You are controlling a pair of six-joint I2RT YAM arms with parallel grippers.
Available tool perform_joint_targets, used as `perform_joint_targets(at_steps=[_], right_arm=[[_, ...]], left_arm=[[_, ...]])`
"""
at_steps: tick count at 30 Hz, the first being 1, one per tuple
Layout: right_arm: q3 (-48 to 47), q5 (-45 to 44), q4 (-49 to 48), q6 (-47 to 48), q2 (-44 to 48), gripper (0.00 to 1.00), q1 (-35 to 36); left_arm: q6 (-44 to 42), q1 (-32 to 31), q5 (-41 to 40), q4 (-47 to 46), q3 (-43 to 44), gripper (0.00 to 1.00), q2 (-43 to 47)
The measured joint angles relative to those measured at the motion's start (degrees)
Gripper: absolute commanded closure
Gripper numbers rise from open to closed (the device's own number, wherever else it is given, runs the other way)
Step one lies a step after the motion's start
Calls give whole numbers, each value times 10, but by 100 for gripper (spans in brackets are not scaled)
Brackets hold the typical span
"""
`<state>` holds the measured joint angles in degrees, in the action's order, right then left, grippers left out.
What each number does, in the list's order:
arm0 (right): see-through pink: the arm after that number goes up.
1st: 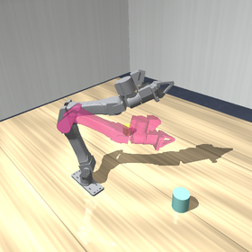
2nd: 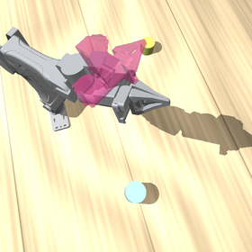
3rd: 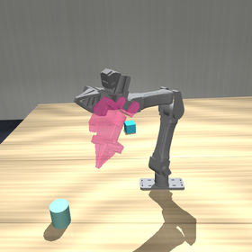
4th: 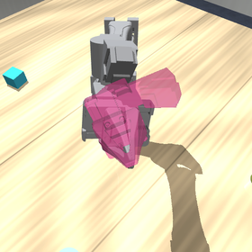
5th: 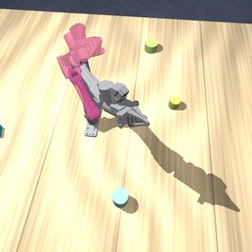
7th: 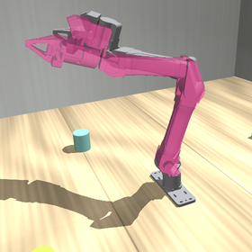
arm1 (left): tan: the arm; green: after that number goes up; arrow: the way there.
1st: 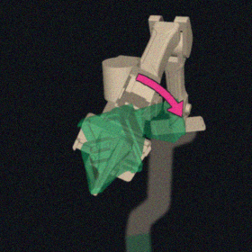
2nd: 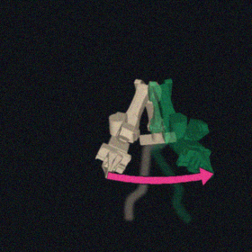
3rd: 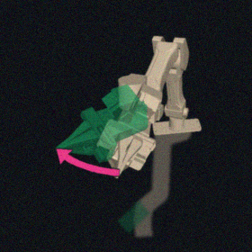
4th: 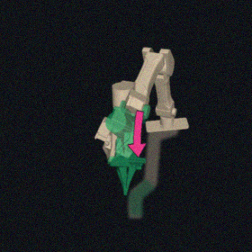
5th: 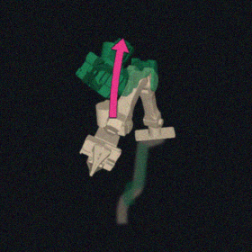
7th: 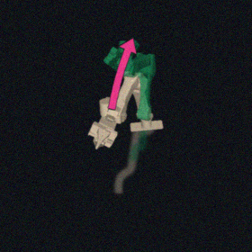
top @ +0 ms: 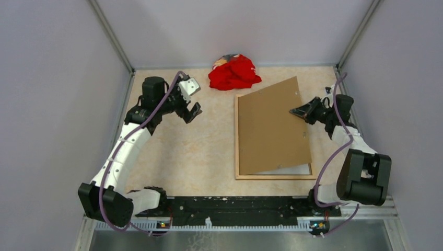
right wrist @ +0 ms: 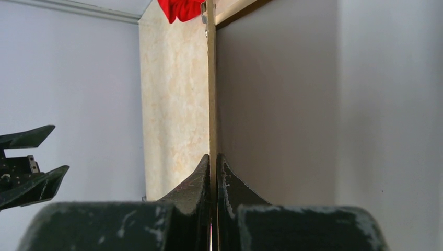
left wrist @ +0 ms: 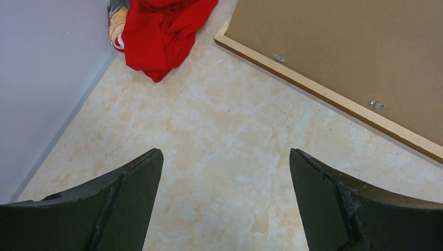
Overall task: Put the photo into the frame
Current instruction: Turn over the photo frame item on the photo frame.
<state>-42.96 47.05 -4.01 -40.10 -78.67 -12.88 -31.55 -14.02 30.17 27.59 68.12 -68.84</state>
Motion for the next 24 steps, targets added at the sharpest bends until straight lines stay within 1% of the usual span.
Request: perform_joint_targets(at_steps=[6, 11, 17, 20, 22, 24], right_arm=[[11, -21, -14, -2, 1, 100, 28], [51, -37, -50, -26, 3, 100, 56], [98, -73, -114, -68, 8, 100, 126], [104, -93, -130, -83, 8, 82, 157], [104, -107, -130, -83, 8, 62, 168], [103, -128, -116, -74, 5, 50, 174]], left_arm=[[0, 0, 0, 2, 0, 3, 0], [-1, 0, 0, 2, -7, 3, 0], [-1, 0, -3, 7, -13, 2, 0], [-1, 0, -8, 7, -13, 2, -2], [-2, 0, -11, 8, -13, 1, -6], [-2, 0, -14, 10, -13, 2, -12]])
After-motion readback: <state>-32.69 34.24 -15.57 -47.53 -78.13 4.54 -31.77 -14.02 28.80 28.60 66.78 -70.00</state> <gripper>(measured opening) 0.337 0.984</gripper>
